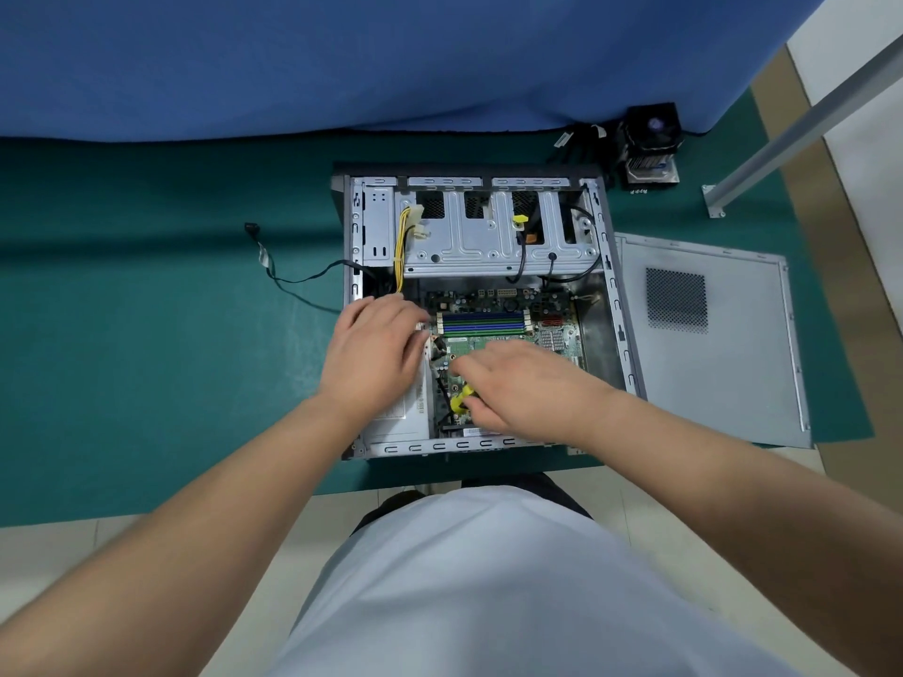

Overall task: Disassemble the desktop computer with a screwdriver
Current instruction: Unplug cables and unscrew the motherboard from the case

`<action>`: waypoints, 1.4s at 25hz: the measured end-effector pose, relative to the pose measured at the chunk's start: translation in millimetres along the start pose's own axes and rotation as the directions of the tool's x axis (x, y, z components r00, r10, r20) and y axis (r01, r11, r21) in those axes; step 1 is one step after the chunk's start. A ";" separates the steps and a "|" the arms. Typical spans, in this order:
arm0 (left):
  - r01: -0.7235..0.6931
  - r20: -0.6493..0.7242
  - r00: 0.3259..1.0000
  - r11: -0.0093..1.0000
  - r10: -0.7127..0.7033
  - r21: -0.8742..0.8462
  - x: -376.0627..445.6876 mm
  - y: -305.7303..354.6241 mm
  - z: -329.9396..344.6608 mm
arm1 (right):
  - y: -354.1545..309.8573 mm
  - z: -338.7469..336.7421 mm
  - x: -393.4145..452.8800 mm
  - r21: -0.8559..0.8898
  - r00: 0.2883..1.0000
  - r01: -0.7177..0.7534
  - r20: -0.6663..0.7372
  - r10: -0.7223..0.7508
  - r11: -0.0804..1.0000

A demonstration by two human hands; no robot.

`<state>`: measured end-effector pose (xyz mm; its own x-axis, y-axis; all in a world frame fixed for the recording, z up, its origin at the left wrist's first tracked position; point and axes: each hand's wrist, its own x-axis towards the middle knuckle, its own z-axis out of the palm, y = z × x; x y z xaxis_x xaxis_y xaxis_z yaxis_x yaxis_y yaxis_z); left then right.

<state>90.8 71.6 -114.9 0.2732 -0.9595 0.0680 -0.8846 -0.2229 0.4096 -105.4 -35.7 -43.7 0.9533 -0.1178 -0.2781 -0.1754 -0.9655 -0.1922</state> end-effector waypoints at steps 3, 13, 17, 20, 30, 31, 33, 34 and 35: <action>0.053 -0.045 0.998 0.996 -0.050 0.072 -20.6 -4.0 4.9 | 3.7 0.0 -1.2 -0.028 1.000 0.027 -0.014 -0.027 0.999; 0.073 -0.091 0.994 0.992 -0.064 0.105 -17.2 -6.4 11.3 | 1.0 5.3 0.6 -0.017 0.990 -0.123 -0.064 0.122 0.992; 0.083 -0.111 0.991 0.990 -0.071 0.113 -16.4 -7.2 12.8 | -5.6 8.7 -2.9 0.001 0.997 -0.062 -0.050 0.062 0.998; 0.086 -0.112 0.991 0.989 -0.073 0.117 -16.2 -7.6 14.5 | -8.2 7.4 -2.1 -0.031 0.984 -0.171 -0.063 0.169 0.985; 0.096 -0.103 0.991 0.991 -0.086 0.092 -16.5 -6.0 11.6 | -15.2 9.6 -3.3 0.047 0.987 -0.153 -0.039 0.154 0.987; 0.097 -0.100 0.991 0.991 -0.088 0.089 -16.3 -5.3 10.9 | -15.7 9.1 -4.4 0.081 0.988 -0.151 -0.027 0.154 0.985; 0.095 -0.091 0.992 0.992 -0.088 0.087 -16.2 -4.2 9.7 | -18.5 10.3 -4.4 0.055 0.967 -0.250 -0.028 0.251 0.967; 0.094 -0.089 0.992 0.992 -0.087 0.086 -16.1 -4.3 9.1 | -20.3 10.5 -2.9 0.026 0.957 -0.288 -0.028 0.289 0.957; 0.094 -0.086 0.993 0.992 -0.086 0.085 -16.2 -4.7 8.5 | -21.2 10.9 -2.1 0.025 0.961 -0.276 -0.030 0.276 0.961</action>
<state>87.4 86.7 -125.7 0.3801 -0.9184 0.1100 -0.8840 -0.3257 0.3354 -106.3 -12.4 -49.4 0.8748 -0.3870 -0.2916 -0.4374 -0.8896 -0.1317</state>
